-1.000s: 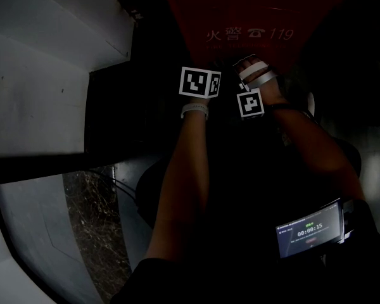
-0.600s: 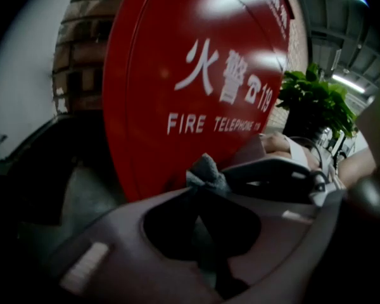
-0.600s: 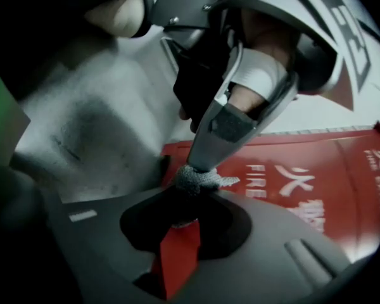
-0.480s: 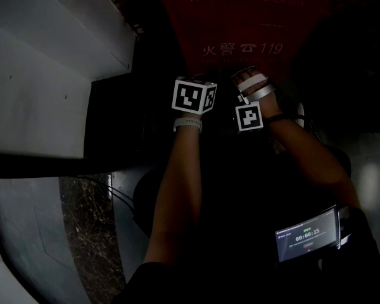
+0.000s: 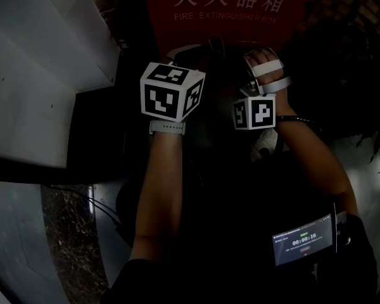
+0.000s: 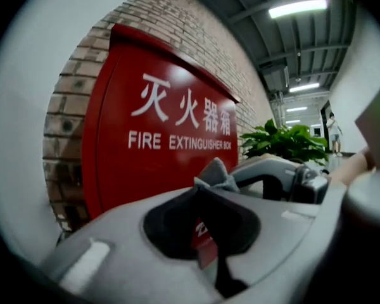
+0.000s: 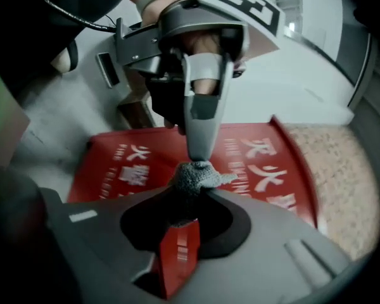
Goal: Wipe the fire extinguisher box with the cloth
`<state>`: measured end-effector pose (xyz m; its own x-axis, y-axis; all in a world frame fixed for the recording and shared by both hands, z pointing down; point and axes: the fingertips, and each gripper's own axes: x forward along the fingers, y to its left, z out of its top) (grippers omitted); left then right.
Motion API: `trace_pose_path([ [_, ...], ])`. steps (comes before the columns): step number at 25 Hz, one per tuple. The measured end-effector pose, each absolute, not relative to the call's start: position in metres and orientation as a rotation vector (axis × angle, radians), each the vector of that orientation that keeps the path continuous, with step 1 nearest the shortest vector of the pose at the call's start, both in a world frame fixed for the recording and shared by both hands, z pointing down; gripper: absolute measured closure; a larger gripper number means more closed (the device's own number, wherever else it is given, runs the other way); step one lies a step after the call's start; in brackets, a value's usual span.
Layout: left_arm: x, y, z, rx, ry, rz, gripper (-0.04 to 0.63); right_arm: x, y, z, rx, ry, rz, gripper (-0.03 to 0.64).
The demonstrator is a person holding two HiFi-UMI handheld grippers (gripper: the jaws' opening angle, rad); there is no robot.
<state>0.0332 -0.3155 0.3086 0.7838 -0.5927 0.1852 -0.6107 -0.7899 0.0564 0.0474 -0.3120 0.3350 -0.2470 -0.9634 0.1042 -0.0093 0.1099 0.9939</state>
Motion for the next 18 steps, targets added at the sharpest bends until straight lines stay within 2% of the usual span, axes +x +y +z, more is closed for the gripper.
trace_pose_path([
  [5, 0.035, -0.312, 0.253, 2.878, -1.120, 0.079, 0.592, 0.052, -0.310, 0.265, 1.051, -1.391, -1.395, 0.538],
  [12, 0.044, -0.312, 0.199, 2.945, -1.239, 0.009, 0.592, 0.054, -0.323, 0.171, 1.124, -1.294, -1.541, 0.538],
  [18, 0.047, -0.319, 0.168, 2.954, -1.293, -0.050, 0.592, 0.056, -0.332, 0.133, 1.159, -1.233, -1.607, 0.538],
])
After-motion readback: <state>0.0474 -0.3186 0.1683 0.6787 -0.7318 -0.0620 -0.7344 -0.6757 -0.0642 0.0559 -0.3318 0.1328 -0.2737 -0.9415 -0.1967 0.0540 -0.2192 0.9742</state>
